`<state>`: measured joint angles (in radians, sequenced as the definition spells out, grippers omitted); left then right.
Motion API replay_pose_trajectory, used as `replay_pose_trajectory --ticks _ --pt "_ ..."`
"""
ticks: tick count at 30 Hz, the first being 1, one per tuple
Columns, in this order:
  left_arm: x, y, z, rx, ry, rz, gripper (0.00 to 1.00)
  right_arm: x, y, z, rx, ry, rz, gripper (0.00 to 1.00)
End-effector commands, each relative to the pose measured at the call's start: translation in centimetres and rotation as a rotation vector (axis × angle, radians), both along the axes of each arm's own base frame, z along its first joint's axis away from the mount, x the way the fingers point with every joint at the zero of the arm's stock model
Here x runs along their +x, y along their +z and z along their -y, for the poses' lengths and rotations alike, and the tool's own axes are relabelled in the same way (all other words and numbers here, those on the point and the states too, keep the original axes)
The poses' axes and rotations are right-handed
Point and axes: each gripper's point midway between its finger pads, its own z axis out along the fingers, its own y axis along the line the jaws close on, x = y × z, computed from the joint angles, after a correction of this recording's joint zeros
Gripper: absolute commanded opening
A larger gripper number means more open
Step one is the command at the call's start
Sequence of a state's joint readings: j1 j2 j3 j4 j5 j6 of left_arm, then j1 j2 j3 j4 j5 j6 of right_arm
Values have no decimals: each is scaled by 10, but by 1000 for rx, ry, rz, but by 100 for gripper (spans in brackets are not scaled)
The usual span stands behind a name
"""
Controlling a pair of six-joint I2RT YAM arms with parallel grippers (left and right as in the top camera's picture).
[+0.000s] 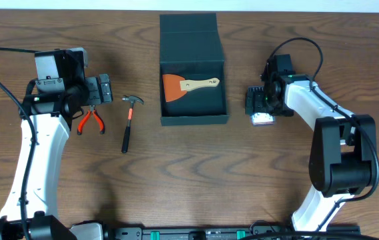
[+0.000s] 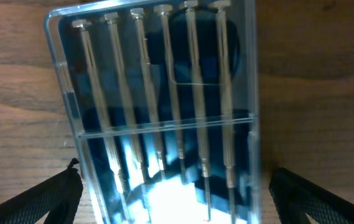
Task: Pack container
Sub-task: 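Move right gripper to the blue screwdriver set case and grasp it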
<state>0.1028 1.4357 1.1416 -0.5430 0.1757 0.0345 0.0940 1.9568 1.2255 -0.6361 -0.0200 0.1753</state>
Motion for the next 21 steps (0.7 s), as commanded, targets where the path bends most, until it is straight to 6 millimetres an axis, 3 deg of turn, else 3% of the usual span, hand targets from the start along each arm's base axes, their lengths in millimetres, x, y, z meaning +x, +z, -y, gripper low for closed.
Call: replay_pose_trajectory --ticks 1,9,17,21 --pt "4 5 -2 19 -5 10 98 -11 -21 -2 13 -9 -65 97" --pt "4 5 -2 19 -5 10 99 -7 -22 -1 8 -2 -50 85" --pt "4 5 -2 19 -5 10 99 0 -21 -2 -24 186 -15 82" --pt "4 5 -2 19 -5 10 98 -3 -21 -2 -28 208 -23 70"
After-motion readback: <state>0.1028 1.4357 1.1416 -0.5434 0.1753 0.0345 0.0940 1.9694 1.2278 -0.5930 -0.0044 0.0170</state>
